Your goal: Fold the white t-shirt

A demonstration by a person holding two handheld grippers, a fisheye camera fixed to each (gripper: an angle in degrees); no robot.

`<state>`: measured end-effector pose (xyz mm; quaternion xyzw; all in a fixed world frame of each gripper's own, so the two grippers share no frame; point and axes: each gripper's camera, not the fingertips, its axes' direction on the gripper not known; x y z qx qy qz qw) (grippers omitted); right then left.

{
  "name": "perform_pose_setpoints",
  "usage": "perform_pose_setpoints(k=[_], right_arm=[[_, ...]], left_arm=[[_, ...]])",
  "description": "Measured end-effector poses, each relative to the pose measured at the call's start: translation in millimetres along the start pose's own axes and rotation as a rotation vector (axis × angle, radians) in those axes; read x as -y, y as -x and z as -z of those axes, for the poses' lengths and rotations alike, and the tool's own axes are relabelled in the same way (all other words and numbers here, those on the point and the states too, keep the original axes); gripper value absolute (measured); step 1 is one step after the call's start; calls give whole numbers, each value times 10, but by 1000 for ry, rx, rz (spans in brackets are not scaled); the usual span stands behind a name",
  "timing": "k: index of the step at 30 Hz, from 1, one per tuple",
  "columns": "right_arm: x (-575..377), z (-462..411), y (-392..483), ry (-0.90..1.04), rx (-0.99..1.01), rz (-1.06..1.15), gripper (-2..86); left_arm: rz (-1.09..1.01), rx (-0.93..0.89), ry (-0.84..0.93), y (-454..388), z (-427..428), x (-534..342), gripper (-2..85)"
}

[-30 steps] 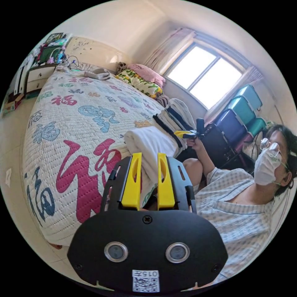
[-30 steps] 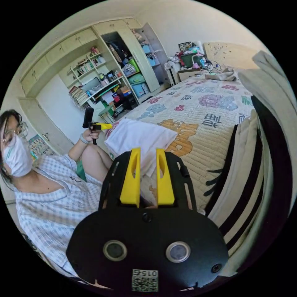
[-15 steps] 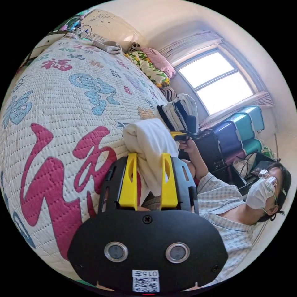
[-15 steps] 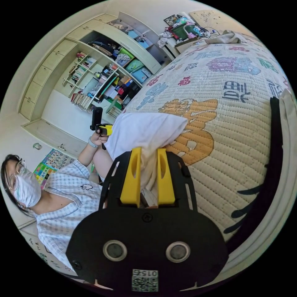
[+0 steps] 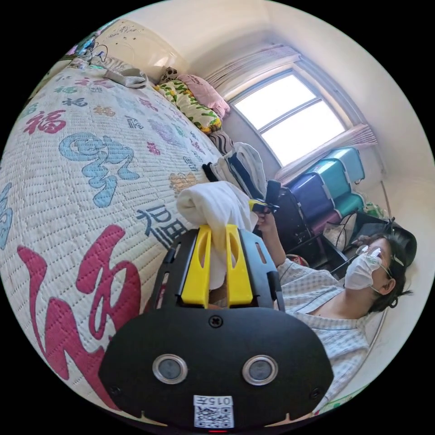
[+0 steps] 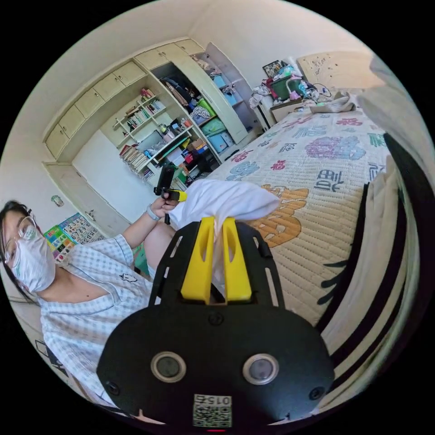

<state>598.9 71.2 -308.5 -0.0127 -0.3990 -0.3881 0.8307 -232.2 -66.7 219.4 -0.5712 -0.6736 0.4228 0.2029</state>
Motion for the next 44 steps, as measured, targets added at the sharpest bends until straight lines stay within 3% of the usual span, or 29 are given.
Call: perform_pose_setpoints(k=[9,17,23,28,32,34,39,44], right_arm=[[-510,1968,541,-476,-222,85,34],[-1247,3567,462,-793,-504,-46,30],[-1666,4024,-139,-934,-593,-222,32],[-1914,3920,-837,-948,-597,-395,35],[-1945,3458,-1416,-657,-591,-515,49],[-1980,3314,-1361,-618,-649,-488,57],[-2097,3408,-787,-689,-764,-416,64],[-1519,3195,37,-582,-740,-110,94]], left_arm=[[-382,-7,29,-1622,-788,1583,45],[-663,64,209,-3262,-2903,3305,21],[-690,91,271,-3568,-4593,4051,13],[-632,166,322,-3279,-5806,4323,10],[-472,349,514,-2794,-6524,4334,6],[-455,393,570,-2744,-6572,4347,1],[-509,332,436,-3119,-5927,4330,-5],[-668,300,366,-3537,-4902,3663,0]])
